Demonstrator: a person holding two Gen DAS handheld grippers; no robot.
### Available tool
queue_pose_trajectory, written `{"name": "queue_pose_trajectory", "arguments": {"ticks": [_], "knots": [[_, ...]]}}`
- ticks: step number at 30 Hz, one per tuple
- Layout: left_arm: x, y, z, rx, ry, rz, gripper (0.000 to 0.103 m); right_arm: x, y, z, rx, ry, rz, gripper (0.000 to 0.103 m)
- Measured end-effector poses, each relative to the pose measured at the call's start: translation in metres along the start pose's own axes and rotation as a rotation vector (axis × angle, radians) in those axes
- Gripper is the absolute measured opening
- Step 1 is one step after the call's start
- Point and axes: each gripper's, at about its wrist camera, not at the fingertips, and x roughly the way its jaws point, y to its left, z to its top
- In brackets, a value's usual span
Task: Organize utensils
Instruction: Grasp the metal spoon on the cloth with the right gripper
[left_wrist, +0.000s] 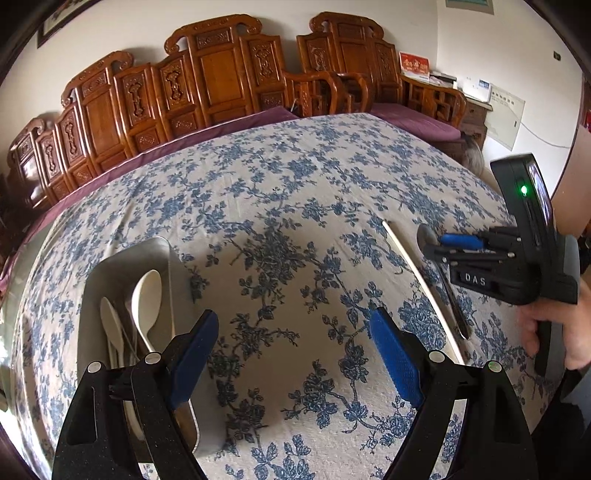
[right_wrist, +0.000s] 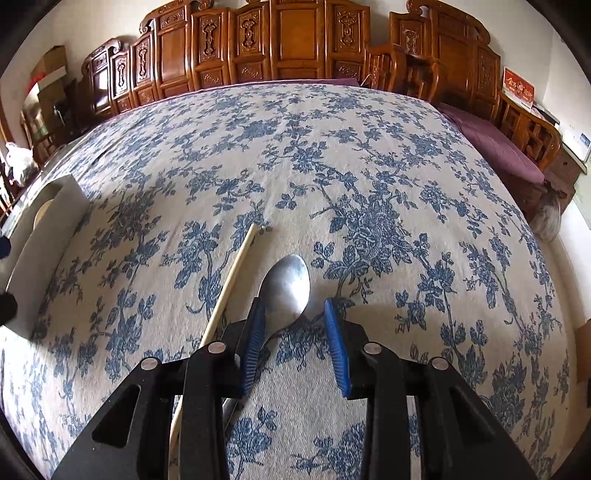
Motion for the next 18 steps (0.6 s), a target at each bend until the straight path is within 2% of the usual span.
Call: {"name": "queue_pose_trajectory", "arguments": {"ticks": [5, 9, 12, 18], "knots": [[0.007, -0.007, -0.003, 0.0, 0.016, 0.0, 0.081, 0.002, 0.004, 0.003, -0.023, -0.007, -0.003, 0.036], [0.013, -0.015, -0.006, 0.013, 0.03, 0.006, 0.081, 0.002, 0.011, 0.003, -0.056, -0.012, 0.014, 0.015], [0.017, -0.023, -0.01, 0.019, 0.04, 0.008, 0.081, -0.001, 0.011, 0.003, -0.055, -0.009, 0.055, 0.005], [0.023, -0.045, -0.016, 0.03, 0.064, -0.001, 0.081, -0.012, 0.003, -0.002, -0.054, -0.009, 0.072, 0.002]]}}
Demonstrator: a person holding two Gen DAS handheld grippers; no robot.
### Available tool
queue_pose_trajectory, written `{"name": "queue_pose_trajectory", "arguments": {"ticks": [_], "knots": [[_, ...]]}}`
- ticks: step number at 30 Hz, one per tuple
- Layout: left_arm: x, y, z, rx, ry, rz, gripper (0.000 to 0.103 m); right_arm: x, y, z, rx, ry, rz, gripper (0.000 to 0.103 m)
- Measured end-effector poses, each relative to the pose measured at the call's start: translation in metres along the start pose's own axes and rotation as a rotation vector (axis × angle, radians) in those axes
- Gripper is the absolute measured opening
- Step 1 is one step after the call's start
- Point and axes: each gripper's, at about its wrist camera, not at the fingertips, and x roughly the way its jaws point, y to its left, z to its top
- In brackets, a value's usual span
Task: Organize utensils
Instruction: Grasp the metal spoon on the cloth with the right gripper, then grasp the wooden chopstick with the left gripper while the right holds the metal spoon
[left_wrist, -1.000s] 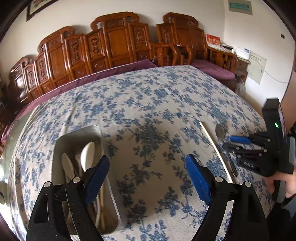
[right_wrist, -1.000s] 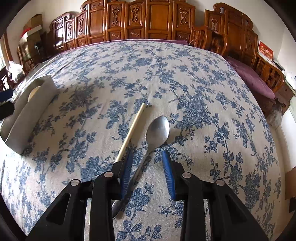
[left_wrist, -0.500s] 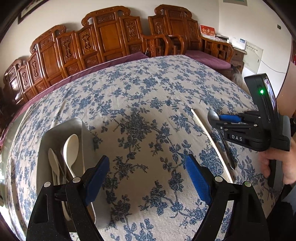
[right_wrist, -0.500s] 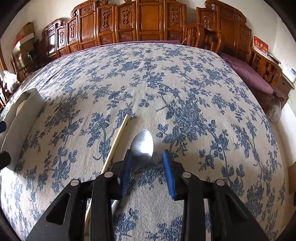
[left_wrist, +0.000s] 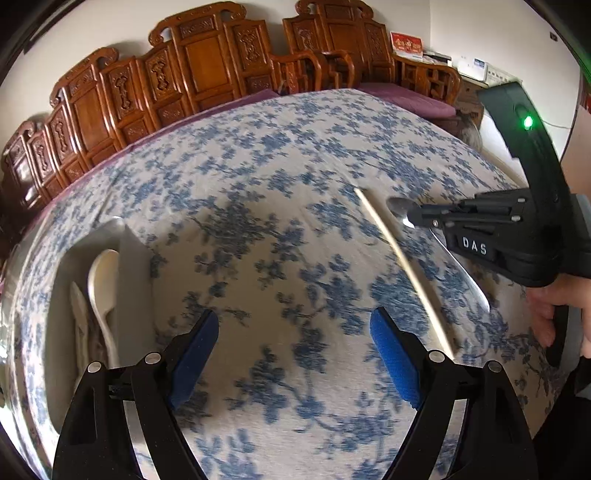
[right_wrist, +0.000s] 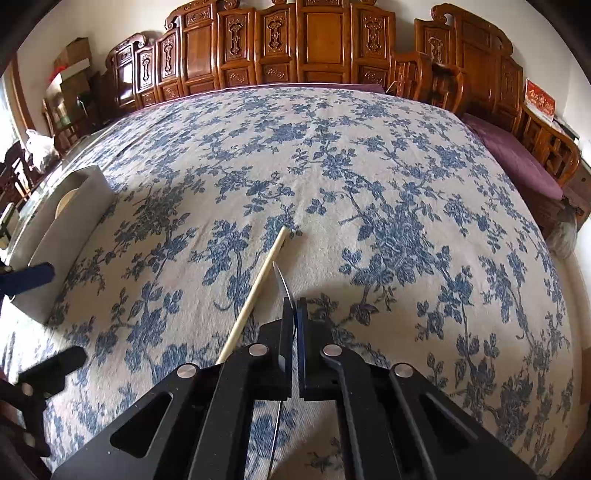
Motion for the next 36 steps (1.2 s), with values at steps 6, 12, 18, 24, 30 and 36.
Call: {"name": "queue_pose_trajectory", "arguments": {"ticks": [6, 12, 18, 24, 30, 36], "knots": [[0.006, -0.036, -0.001, 0.008, 0.019, -0.039, 0.081, -0.02, -0.023, -0.01, 0.062, -0.028, -0.02, 0.002], [0.015, -0.062, 0.002, -0.03, 0.05, -0.083, 0.08, -0.029, -0.037, -0.019, 0.087, -0.034, -0.048, 0.002], [0.024, -0.079, 0.003, -0.02, 0.088, -0.071, 0.059, -0.035, -0.044, -0.019, 0.114, -0.047, -0.045, 0.002], [0.022, -0.079, -0.007, -0.018, 0.092, -0.073, 0.04, -0.043, -0.031, -0.019, 0.091, -0.061, -0.04, 0.003], [0.016, -0.073, -0.012, -0.023, 0.103, -0.097, 0.005, -0.045, -0.019, -0.019, 0.072, -0.063, -0.037, 0.003], [0.008, -0.055, -0.022, -0.067, 0.114, -0.107, 0.004, -0.047, -0.004, -0.017, 0.051, -0.068, -0.024, 0.003]]}}
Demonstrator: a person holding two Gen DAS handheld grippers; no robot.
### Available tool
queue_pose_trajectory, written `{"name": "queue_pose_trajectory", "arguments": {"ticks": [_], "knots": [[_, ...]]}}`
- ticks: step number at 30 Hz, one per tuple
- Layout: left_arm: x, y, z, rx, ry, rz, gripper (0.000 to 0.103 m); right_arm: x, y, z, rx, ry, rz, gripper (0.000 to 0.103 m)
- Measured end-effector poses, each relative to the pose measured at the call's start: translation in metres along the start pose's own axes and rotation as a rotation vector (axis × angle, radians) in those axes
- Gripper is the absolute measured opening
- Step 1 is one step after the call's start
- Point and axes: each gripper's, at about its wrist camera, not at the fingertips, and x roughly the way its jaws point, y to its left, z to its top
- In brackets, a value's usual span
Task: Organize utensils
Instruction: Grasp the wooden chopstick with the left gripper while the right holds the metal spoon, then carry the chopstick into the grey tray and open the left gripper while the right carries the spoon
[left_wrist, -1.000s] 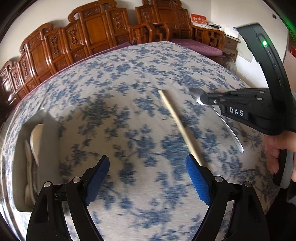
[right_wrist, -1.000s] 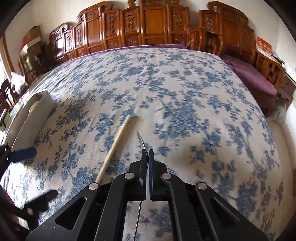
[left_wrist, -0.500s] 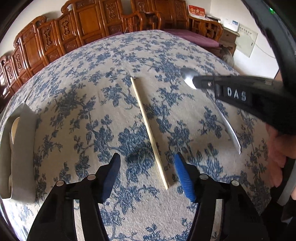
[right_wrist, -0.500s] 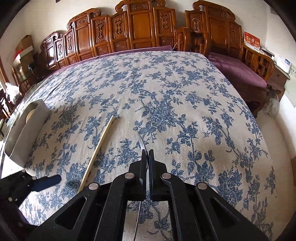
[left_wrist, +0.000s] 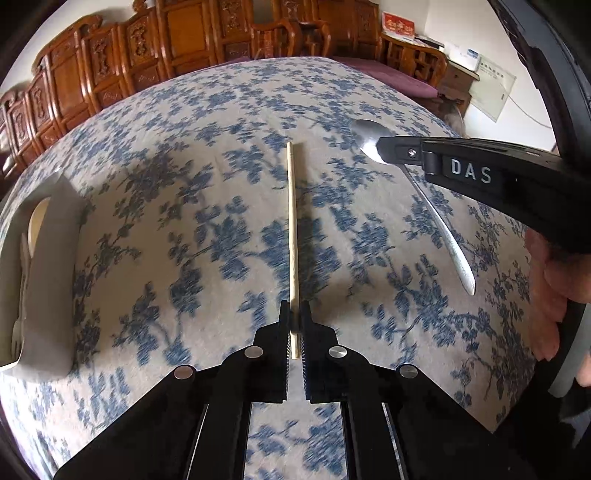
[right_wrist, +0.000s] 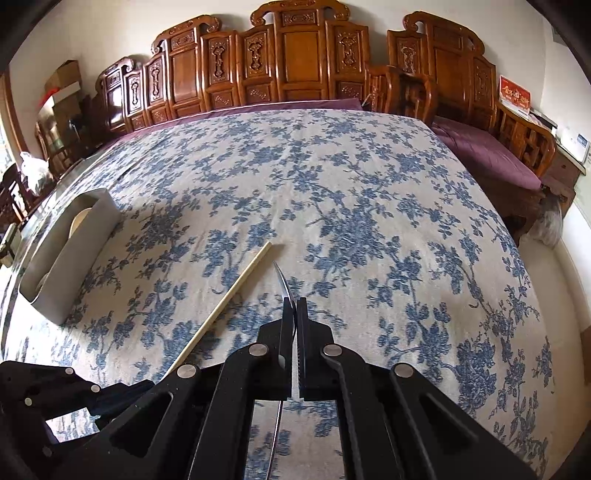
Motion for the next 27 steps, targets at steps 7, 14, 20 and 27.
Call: {"name": "queue_pose_trajectory", "arguments": {"ticks": [7, 14, 20, 27], "knots": [[-0.03, 0.036, -0.014, -0.057, -0.028, 0.014, 0.004, -0.006, 0.02, 0.001, -0.027, -0.012, 0.017, 0.003], [-0.069, 0.071, -0.021, -0.109, -0.075, 0.031, 0.004, -0.008, 0.043, 0.002, -0.081, -0.013, 0.03, 0.003], [-0.103, 0.102, -0.024, -0.146, -0.128, 0.061, 0.004, -0.012, 0.062, 0.006, -0.109, -0.03, 0.05, 0.003], [-0.127, 0.143, -0.031, -0.183, -0.159, 0.117, 0.004, -0.019, 0.095, 0.012, -0.163, -0.053, 0.093, 0.003]]}}
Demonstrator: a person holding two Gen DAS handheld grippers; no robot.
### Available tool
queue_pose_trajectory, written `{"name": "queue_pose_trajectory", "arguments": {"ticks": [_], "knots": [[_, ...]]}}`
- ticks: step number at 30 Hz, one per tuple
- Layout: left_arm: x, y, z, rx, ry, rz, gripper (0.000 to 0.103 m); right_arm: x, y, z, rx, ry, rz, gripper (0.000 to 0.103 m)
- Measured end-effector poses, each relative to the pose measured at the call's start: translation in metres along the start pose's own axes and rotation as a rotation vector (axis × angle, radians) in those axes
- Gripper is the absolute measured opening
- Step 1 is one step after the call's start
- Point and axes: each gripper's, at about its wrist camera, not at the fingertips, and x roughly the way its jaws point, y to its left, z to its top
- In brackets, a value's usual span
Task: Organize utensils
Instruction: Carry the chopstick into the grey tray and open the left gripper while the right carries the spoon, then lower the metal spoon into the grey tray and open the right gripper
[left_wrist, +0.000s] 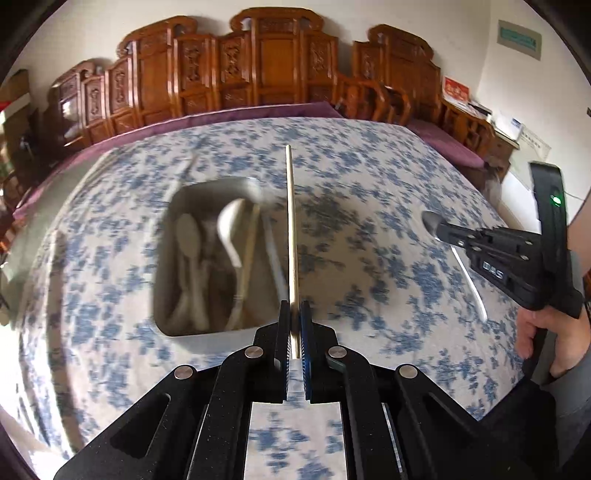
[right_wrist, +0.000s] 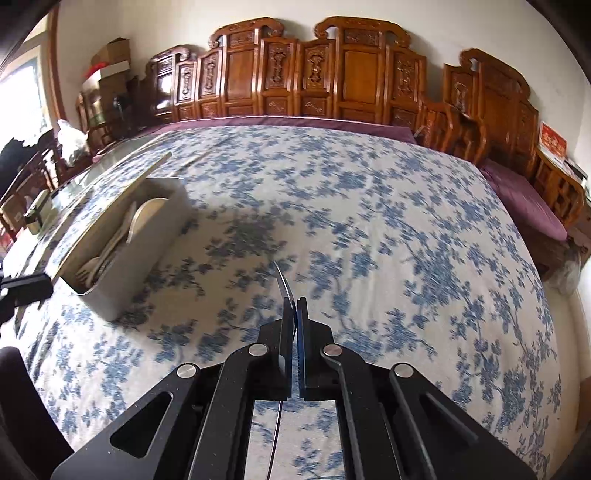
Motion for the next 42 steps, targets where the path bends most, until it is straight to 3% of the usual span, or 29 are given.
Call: {"name": "queue_pose_trajectory", "arguments": {"ticks": [9, 23, 25, 27, 29, 42], "knots": [[0.015, 0.055, 0.0, -0.066, 0.021, 0.056, 0.004, -0.006, 0.049, 0.018, -0.087, -0.031, 0.052, 0.003], [0.051, 0.092, 0.0, -0.142, 0.079, 0.021, 0.004, 0.003, 0.106, 0.051, -0.16, -0.053, 0.129, 0.003], [0.048, 0.094, 0.001, -0.144, 0.074, 0.032, 0.008, 0.005, 0.111, 0.055, -0.163, -0.052, 0.135, 0.003], [0.043, 0.098, 0.004, -0.147, 0.054, 0.04, 0.021, 0.009, 0.117, 0.06, -0.165, -0.048, 0.141, 0.003], [0.036, 0.102, 0.007, -0.156, 0.029, 0.037, 0.028, 0.014, 0.121, 0.065, -0.164, -0.045, 0.149, 0.003], [0.009, 0.141, 0.015, -0.202, -0.06, 0.123, 0.056, 0.059, 0.159, 0.091, -0.102, -0.016, 0.218, 0.003]]}}
